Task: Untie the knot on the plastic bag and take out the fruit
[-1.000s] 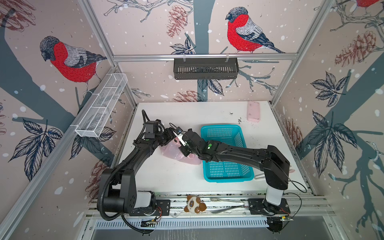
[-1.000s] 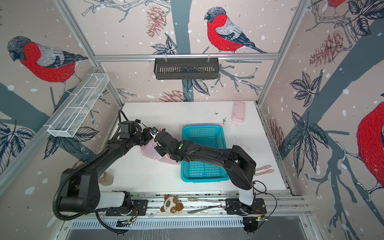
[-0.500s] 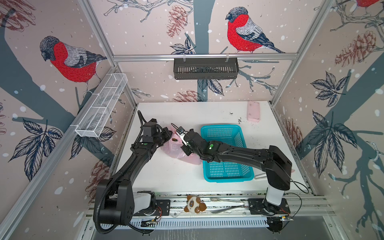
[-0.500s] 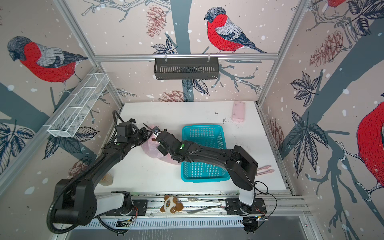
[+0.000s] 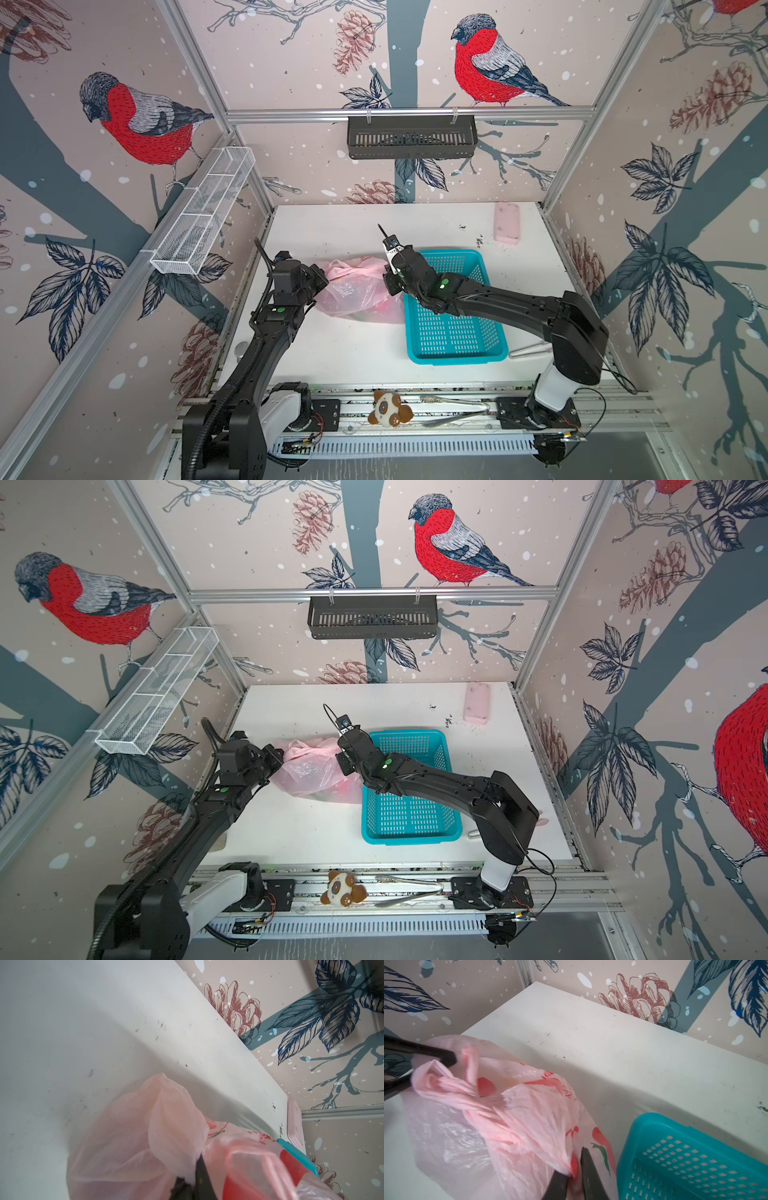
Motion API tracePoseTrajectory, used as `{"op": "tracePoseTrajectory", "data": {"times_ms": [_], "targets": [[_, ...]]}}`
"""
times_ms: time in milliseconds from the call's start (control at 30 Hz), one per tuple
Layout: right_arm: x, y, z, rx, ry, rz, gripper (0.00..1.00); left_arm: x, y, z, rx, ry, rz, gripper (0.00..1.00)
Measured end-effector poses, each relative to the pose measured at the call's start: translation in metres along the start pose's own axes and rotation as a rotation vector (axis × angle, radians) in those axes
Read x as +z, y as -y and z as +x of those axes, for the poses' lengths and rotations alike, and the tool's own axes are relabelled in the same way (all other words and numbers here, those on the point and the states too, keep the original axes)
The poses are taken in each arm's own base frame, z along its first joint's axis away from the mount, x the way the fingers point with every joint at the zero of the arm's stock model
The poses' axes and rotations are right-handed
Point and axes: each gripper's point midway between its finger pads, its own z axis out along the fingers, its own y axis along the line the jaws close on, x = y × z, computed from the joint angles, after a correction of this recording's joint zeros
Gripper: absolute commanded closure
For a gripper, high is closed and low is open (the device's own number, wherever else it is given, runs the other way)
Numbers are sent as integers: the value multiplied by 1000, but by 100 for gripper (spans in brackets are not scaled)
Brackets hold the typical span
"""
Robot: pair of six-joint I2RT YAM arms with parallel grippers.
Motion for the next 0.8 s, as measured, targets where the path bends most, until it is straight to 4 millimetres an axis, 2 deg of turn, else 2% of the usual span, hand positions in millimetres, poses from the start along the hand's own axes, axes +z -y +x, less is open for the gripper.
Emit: {"op": "tracePoseTrajectory", "data": {"times_ms": [133,233,367,633,800], "targets": [[0,9,0,34,-5,16,71,-11,-10,-4,-23,50,-15,100],[-5,2,-1,25,-3,7,56,-16,-11,-7,-35,74,-17,100],[-21,-13,-10,2,24,4,44,-21,-10,-13,-41,102,-15,100],[-47,-42,-11,-122,52,35,32,-26,-9,-14,-43,105,-16,100],[-37,-59,-15,-228,62,65,28,-27,-7,-14,-42,100,-7,100]]}}
